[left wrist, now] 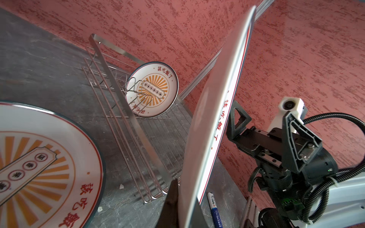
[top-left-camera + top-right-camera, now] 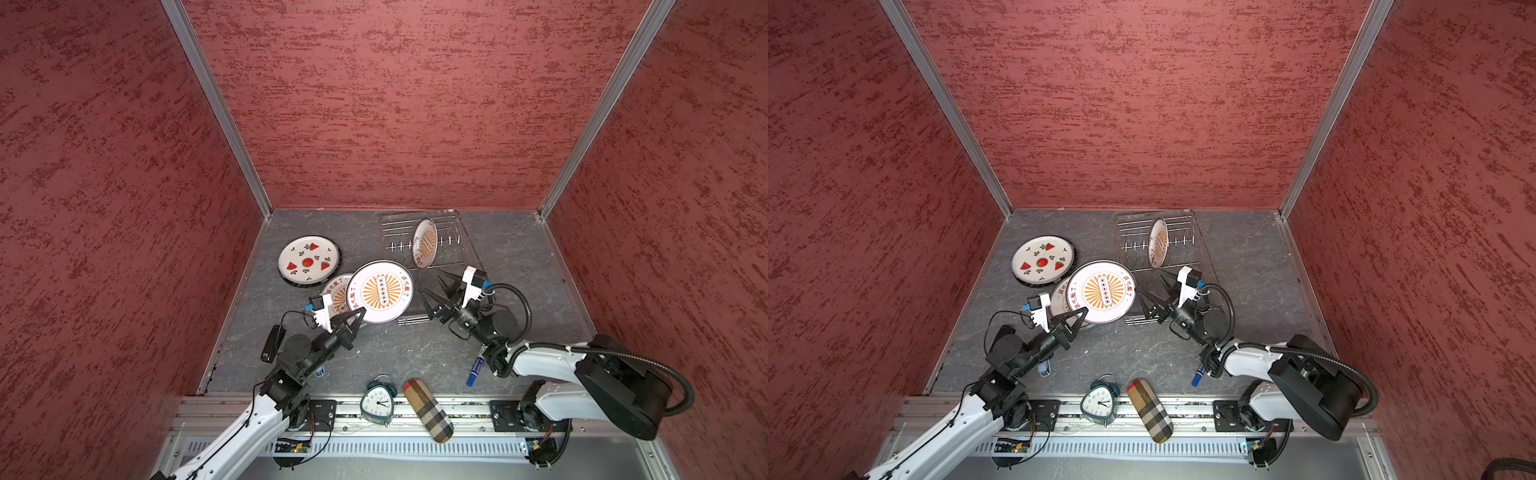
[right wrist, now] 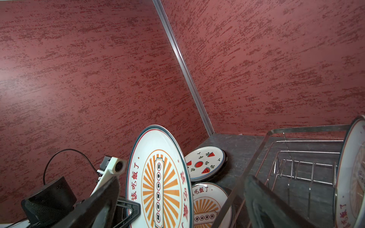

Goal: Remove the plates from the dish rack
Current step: 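Carry the plate with the left gripper while the right gripper releases and withdraws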

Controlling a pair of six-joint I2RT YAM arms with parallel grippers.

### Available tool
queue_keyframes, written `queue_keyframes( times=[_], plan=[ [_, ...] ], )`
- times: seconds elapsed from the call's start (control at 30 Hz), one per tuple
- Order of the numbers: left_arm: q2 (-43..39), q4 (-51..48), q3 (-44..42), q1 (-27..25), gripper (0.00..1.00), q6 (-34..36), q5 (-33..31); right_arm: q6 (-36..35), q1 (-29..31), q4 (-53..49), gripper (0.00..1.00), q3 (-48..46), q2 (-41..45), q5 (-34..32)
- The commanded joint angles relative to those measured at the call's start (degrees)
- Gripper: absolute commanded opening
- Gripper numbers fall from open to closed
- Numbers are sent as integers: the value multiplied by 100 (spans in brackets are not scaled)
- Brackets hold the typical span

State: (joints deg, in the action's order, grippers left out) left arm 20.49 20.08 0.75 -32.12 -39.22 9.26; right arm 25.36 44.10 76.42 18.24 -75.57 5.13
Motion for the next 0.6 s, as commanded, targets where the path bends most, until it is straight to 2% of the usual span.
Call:
queue_keyframes(
  times=[0.0, 0.17, 0.43, 0.57],
  plan=[
    [-244, -162, 162, 55, 0, -210, -186, -203, 20, -477, 99, 245, 119, 48],
    [-667, -588, 163, 202, 0, -455, -222, -303, 29, -1115, 99, 544, 80, 138],
    [-1101, -1410, 179, 633, 0, -1068, -368, -530, 147, -1392, 99, 844, -220, 19],
    [-1163, -1723, 187, 911, 0, -1379, -373, -664, 234, -1707, 98, 1110, -356, 279]
  ],
)
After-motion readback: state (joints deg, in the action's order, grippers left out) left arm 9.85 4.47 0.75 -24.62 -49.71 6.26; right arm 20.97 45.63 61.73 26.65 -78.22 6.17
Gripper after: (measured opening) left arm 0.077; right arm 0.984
